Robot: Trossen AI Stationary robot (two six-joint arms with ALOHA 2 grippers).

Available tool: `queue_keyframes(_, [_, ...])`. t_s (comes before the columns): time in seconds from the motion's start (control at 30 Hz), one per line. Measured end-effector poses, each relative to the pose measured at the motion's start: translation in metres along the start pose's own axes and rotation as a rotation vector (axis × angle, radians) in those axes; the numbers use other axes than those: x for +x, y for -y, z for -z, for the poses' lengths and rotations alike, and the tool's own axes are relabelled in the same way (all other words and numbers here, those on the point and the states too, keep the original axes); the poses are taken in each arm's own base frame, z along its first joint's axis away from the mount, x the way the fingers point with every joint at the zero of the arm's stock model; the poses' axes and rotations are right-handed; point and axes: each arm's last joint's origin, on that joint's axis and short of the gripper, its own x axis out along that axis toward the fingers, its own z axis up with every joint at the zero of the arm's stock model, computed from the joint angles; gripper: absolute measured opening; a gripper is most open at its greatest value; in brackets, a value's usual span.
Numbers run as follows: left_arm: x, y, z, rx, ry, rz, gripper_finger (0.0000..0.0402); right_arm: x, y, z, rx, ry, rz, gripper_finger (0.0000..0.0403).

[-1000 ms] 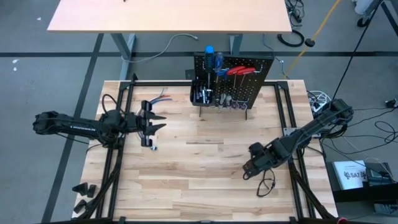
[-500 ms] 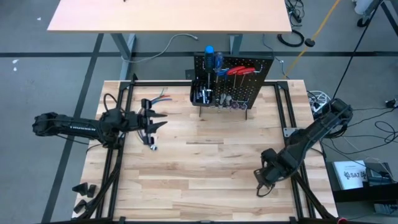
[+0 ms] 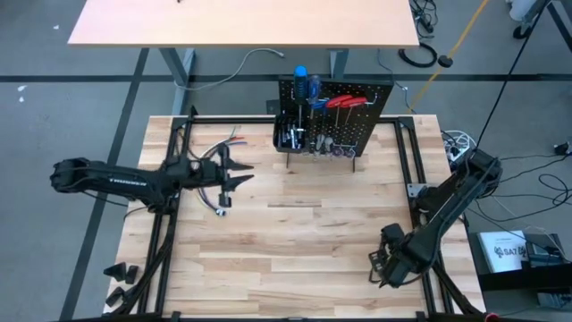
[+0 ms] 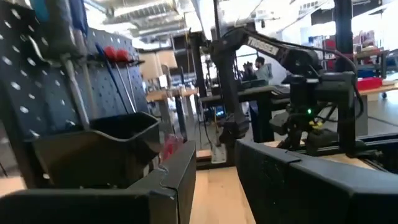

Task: Hang tools onto peg board
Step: Hang the black safety goggles on the peg board

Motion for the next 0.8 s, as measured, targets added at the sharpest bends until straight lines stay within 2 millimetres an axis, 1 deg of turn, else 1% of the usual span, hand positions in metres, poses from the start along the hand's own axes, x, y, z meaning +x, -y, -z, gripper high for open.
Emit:
queue_keyframes(0.13, [0.019, 0.000, 0.005, -0.028, -0.065, 0.011, 0.0118, 0.013, -0.008, 0.004, -0.034, 0.013, 0.019, 0.0253])
queue_keyframes(0.27, [0.033, 0.000, 0.013, -0.033, -0.157, 0.027, 0.0118, 0.019, -0.011, 0.004, -0.068, 0.030, 0.047, 0.0251])
queue_keyframes(0.37, [0.041, 0.000, 0.016, -0.034, -0.179, 0.031, 0.0118, 0.022, -0.013, 0.003, -0.087, 0.038, 0.062, 0.0237])
queue_keyframes(0.47, [0.047, 0.000, 0.016, -0.034, -0.184, 0.032, 0.0118, 0.024, -0.012, 0.003, -0.088, 0.052, 0.085, 0.0205])
queue_keyframes(0.7, [0.051, 0.000, 0.019, -0.009, -0.198, 0.036, 0.0118, 0.030, -0.013, 0.004, -0.072, 0.044, 0.121, 0.0097])
queue_keyframes(0.8, [0.051, -0.001, 0.020, -0.009, -0.198, 0.033, 0.0118, 0.030, -0.013, 0.004, -0.051, 0.048, 0.119, 0.0057])
